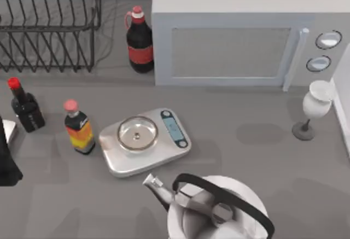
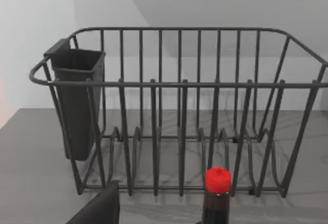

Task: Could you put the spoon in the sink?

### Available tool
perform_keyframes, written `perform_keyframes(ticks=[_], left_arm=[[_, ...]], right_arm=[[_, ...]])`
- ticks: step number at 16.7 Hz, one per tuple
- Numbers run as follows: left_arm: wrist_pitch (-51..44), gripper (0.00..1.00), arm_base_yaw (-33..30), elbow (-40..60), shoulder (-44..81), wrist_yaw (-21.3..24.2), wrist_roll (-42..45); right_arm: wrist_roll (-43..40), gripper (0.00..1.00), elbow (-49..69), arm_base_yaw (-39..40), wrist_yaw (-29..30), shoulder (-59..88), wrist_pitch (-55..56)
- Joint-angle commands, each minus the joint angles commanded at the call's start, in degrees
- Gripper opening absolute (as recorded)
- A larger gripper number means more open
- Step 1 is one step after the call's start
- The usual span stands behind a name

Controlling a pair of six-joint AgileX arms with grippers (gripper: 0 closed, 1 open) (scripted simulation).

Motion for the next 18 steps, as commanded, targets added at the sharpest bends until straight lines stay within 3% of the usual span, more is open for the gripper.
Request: perform_keyframes(ticks=[4, 11, 18], left_arm=[[0.0, 1.0, 0.0, 0.0, 0.0, 0.0, 0.0], [0.0, 1.0, 0.0, 0.0, 0.0, 0.0, 0.0], [0.0, 1.0, 0.0, 0.0, 0.0, 0.0, 0.0]], right_arm=[[2.34, 1.0, 6.08, -1.36, 0.02, 8.4, -6.11], [2.54, 1.0, 6.7, -1.24, 0.01, 9.27, -6.49], [2.07, 1.0, 2.62, -1.58, -0.15, 21.22, 10.48]])
